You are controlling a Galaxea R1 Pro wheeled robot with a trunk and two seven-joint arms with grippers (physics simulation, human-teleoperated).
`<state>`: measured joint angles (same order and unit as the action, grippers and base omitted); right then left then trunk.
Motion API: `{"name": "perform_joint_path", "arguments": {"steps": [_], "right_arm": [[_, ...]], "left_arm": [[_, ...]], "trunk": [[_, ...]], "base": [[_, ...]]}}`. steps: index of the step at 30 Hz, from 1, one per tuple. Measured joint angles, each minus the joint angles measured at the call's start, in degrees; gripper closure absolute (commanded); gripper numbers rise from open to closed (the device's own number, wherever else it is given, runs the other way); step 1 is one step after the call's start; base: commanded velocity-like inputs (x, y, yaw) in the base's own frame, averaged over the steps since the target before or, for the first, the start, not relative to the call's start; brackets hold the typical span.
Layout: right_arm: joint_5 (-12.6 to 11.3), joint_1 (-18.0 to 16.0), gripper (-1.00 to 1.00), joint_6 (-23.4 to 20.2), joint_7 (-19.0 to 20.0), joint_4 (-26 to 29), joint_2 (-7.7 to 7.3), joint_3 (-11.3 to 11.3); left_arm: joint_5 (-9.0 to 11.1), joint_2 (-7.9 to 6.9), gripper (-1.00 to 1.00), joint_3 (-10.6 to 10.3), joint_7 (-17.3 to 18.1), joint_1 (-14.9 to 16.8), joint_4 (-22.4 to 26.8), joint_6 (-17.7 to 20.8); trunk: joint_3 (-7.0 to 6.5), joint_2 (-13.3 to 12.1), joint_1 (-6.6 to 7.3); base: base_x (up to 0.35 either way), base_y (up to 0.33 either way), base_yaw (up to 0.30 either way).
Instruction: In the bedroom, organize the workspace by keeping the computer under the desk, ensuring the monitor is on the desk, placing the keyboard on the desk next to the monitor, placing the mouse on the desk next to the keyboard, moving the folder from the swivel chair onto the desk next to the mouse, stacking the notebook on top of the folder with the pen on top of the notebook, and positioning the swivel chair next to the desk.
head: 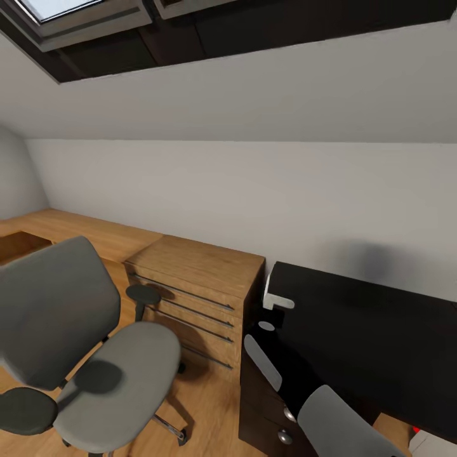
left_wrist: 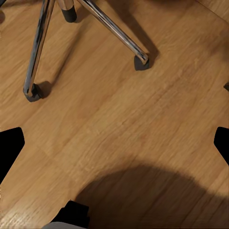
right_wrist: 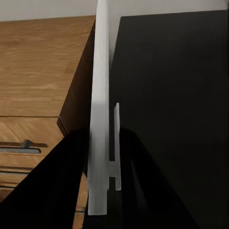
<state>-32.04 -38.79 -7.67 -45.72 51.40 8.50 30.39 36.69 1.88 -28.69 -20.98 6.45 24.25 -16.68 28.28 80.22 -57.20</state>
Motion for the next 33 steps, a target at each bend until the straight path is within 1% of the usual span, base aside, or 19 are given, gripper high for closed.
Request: {"name": "perform_joint_path", "arguments": {"steps": [1,5,13,26,33], "right_arm": [[0.0,0.0,1.00,0.0,0.0,0.2,-0.27,-0.1],[0.1,0.0,1.00,0.0,0.1,0.0,-0.39,-0.2],[0.1,0.0,1.00,0.0,0.3,-0.3,-0.48,-0.3],[0.1,0.0,1.00,0.0,0.4,-0.4,-0.48,-0.3],[0.2,0.0,1.00,0.1,0.4,-0.4,-0.48,-0.3]], "left_arm": [[0.0,0.00,-1.00,0.0,0.0,0.0,0.0,0.0],[0.0,0.00,-1.00,0.0,0.0,0.0,0.0,0.0],[0.0,0.01,-1.00,0.0,0.0,0.0,0.0,0.0],[0.0,-0.01,-1.00,0.0,0.0,0.0,0.0,0.0],[0.2,-0.08,-1.00,0.4,-0.1,0.0,0.0,0.0]], "trunk": [[0.00,0.0,-0.02],[0.00,0.0,-0.02],[0.00,0.0,-0.01],[0.00,0.0,0.01],[0.00,0.0,0.01]], "base": [[-0.332,0.000,0.000],[-0.335,0.000,-0.082],[-0.281,0.000,-0.245],[-0.022,0.000,-0.275],[0.000,0.000,-0.280]]}}
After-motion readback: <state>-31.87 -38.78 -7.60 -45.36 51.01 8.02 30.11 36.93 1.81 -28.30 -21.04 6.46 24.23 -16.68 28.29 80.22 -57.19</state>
